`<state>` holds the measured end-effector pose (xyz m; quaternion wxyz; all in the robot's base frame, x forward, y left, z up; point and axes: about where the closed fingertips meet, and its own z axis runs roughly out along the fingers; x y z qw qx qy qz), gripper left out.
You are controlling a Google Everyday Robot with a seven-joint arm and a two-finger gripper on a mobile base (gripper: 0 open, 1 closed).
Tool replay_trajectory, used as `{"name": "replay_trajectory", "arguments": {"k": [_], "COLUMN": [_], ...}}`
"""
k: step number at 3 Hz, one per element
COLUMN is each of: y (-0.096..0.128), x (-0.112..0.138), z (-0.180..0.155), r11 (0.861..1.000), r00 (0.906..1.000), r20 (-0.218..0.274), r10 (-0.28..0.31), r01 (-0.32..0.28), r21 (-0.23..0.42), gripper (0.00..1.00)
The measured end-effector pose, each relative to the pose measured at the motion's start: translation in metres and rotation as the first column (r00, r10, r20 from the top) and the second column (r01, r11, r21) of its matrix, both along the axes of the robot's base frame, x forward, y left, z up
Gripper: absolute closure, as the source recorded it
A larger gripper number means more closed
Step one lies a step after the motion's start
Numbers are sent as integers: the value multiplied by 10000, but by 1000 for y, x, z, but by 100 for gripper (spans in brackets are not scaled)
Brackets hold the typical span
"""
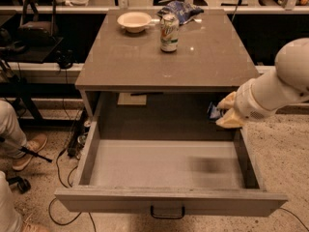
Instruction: Pick rxbar blueberry from top drawer and place on counter
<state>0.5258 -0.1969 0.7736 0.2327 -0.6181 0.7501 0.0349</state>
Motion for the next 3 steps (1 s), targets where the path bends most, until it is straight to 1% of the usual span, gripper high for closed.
{"name": "replay_trajectory", "arguments": {"k": [1, 2, 3], "y": [-6, -5, -8], "x": [1, 2, 24], "z": [11, 12, 54], "r11": [10000, 10000, 9992], "r00": [9997, 9996, 9877], "r20": [229, 275, 1544], "r10": [25, 34, 232], "r01": [-26, -35, -180], "r21": [46, 50, -352], "gripper": [100, 100, 100]}}
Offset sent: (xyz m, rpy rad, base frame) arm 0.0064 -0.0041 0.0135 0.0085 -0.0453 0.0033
